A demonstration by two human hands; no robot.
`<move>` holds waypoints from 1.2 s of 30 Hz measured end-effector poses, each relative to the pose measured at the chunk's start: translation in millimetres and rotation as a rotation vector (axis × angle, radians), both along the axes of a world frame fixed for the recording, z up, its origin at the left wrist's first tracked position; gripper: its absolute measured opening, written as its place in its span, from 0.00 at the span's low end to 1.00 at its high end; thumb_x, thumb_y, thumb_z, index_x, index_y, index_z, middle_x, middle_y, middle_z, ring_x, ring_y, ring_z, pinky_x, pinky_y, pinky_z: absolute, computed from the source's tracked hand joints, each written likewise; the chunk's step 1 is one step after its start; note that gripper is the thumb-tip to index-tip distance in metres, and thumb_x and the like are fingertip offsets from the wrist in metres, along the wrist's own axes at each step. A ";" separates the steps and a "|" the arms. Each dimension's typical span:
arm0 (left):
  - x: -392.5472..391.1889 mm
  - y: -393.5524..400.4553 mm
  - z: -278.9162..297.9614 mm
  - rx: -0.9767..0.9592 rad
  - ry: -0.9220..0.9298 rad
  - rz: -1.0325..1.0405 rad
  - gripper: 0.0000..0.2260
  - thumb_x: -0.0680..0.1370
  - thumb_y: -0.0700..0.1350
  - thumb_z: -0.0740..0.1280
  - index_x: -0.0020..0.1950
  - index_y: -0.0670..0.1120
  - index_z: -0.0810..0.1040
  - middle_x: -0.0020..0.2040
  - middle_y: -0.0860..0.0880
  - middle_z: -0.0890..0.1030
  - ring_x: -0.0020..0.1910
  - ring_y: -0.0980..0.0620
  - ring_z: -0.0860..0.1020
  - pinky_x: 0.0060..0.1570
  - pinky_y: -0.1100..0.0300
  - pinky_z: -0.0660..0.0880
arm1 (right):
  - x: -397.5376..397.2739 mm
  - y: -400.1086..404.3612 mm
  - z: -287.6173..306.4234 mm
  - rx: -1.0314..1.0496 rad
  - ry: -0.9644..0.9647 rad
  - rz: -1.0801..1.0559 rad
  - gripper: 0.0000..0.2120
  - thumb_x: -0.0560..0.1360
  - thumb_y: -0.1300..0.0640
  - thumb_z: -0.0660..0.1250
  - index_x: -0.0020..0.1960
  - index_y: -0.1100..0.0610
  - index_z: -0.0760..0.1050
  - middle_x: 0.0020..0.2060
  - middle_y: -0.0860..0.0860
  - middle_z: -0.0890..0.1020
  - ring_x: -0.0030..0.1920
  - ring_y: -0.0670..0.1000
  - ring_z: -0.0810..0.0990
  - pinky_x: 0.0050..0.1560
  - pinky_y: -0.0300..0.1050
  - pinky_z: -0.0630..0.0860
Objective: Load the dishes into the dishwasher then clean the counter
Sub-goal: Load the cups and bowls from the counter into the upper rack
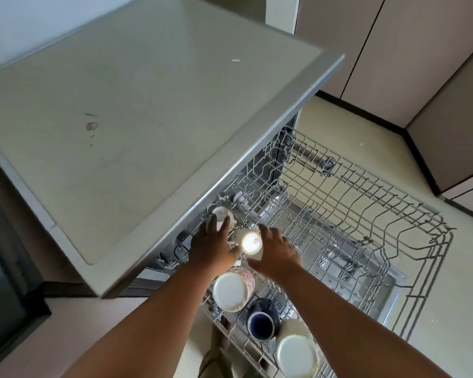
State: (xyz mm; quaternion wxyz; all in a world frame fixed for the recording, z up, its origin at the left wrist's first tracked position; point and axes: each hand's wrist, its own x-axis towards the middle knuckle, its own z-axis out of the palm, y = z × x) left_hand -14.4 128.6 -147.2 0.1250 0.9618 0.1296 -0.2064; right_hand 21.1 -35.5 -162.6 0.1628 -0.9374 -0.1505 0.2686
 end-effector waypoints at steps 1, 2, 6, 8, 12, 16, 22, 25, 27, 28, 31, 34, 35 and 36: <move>-4.5 -2.7 6.3 0.004 -0.006 -0.028 0.37 0.78 0.63 0.59 0.79 0.55 0.42 0.80 0.44 0.42 0.78 0.40 0.45 0.74 0.45 0.50 | -1.6 -2.2 5.5 -0.019 -0.010 0.008 0.46 0.71 0.40 0.70 0.78 0.50 0.46 0.75 0.55 0.60 0.71 0.59 0.66 0.68 0.58 0.68; -9.5 -5.7 13.8 0.005 -0.010 -0.051 0.38 0.78 0.64 0.59 0.79 0.54 0.42 0.80 0.44 0.42 0.78 0.40 0.45 0.74 0.46 0.48 | -3.4 -4.4 11.9 -0.043 -0.022 0.021 0.46 0.71 0.39 0.70 0.78 0.51 0.46 0.74 0.55 0.61 0.71 0.59 0.65 0.69 0.57 0.66; -38.7 -17.1 54.1 0.065 -0.063 -0.223 0.38 0.78 0.63 0.59 0.80 0.53 0.41 0.79 0.45 0.40 0.78 0.39 0.43 0.74 0.46 0.42 | -12.6 -9.3 46.1 -0.136 -0.108 0.094 0.48 0.71 0.36 0.67 0.79 0.52 0.44 0.76 0.54 0.56 0.76 0.59 0.56 0.73 0.57 0.56; -54.7 -22.0 75.2 0.100 -0.115 -0.348 0.37 0.79 0.60 0.60 0.80 0.52 0.42 0.80 0.46 0.42 0.78 0.41 0.43 0.73 0.48 0.39 | -17.1 -8.0 67.9 -0.179 -0.164 0.141 0.49 0.72 0.34 0.65 0.79 0.53 0.41 0.78 0.56 0.51 0.78 0.61 0.48 0.75 0.58 0.49; -80.1 -27.3 118.5 0.113 -0.195 -0.441 0.37 0.79 0.57 0.62 0.79 0.51 0.43 0.80 0.46 0.44 0.78 0.43 0.46 0.76 0.45 0.44 | -30.3 4.8 121.5 -0.241 -0.313 0.224 0.50 0.73 0.31 0.61 0.79 0.54 0.36 0.79 0.57 0.44 0.78 0.62 0.41 0.76 0.59 0.44; -106.4 -7.7 178.3 0.115 -0.381 -0.473 0.34 0.80 0.53 0.62 0.80 0.48 0.47 0.80 0.44 0.48 0.78 0.44 0.48 0.76 0.50 0.42 | -52.7 29.0 177.8 -0.216 -0.447 0.222 0.51 0.72 0.29 0.60 0.79 0.53 0.36 0.79 0.56 0.43 0.78 0.60 0.39 0.75 0.58 0.42; -214.2 75.6 249.7 0.278 -0.529 -0.287 0.33 0.80 0.59 0.57 0.80 0.50 0.47 0.80 0.47 0.46 0.78 0.45 0.43 0.74 0.48 0.36 | -137.9 101.4 232.9 -0.165 -0.561 0.254 0.50 0.71 0.29 0.61 0.80 0.52 0.41 0.79 0.53 0.49 0.78 0.59 0.44 0.76 0.57 0.47; -285.7 132.3 260.5 0.406 -0.449 -0.131 0.35 0.80 0.62 0.52 0.79 0.48 0.40 0.80 0.46 0.40 0.77 0.43 0.37 0.73 0.45 0.33 | -195.7 159.5 247.2 -0.095 -0.592 0.373 0.49 0.71 0.29 0.61 0.79 0.52 0.43 0.79 0.53 0.51 0.78 0.58 0.46 0.76 0.56 0.49; -330.4 167.7 263.8 0.443 -0.396 0.006 0.37 0.80 0.64 0.51 0.79 0.48 0.38 0.79 0.45 0.37 0.77 0.42 0.35 0.73 0.43 0.33 | -232.0 199.9 258.8 -0.026 -0.609 0.464 0.50 0.70 0.29 0.62 0.80 0.51 0.43 0.79 0.52 0.51 0.78 0.57 0.46 0.76 0.55 0.49; -351.6 183.6 265.2 0.443 -0.374 0.074 0.37 0.79 0.64 0.52 0.79 0.48 0.37 0.79 0.45 0.37 0.77 0.42 0.35 0.74 0.43 0.34 | -248.9 219.2 264.8 0.006 -0.618 0.517 0.50 0.70 0.29 0.62 0.80 0.51 0.43 0.79 0.51 0.50 0.78 0.57 0.45 0.76 0.54 0.48; -407.4 224.6 267.2 0.442 -0.344 0.273 0.39 0.78 0.65 0.54 0.79 0.49 0.38 0.79 0.45 0.37 0.77 0.42 0.35 0.74 0.42 0.35 | -291.6 270.2 281.0 0.070 -0.651 0.696 0.48 0.71 0.30 0.62 0.80 0.50 0.43 0.79 0.52 0.50 0.79 0.57 0.44 0.76 0.54 0.46; -447.0 256.0 267.1 0.437 -0.314 0.446 0.39 0.78 0.67 0.53 0.79 0.49 0.38 0.79 0.45 0.37 0.77 0.43 0.35 0.74 0.43 0.35 | -320.3 310.2 293.5 0.105 -0.648 0.827 0.47 0.72 0.32 0.63 0.80 0.50 0.43 0.79 0.52 0.51 0.79 0.57 0.44 0.76 0.55 0.46; -456.5 264.6 266.3 0.432 -0.309 0.494 0.39 0.78 0.67 0.53 0.79 0.49 0.38 0.79 0.45 0.37 0.77 0.43 0.35 0.74 0.43 0.35 | -326.4 321.7 295.3 0.116 -0.641 0.856 0.47 0.72 0.32 0.63 0.80 0.50 0.43 0.79 0.52 0.51 0.79 0.57 0.44 0.76 0.55 0.46; -463.9 272.2 266.5 0.426 -0.305 0.537 0.39 0.78 0.67 0.52 0.79 0.49 0.38 0.79 0.46 0.37 0.77 0.43 0.35 0.74 0.43 0.36 | -330.5 332.8 296.2 0.125 -0.632 0.883 0.47 0.72 0.33 0.63 0.80 0.50 0.43 0.79 0.52 0.51 0.79 0.56 0.43 0.76 0.55 0.46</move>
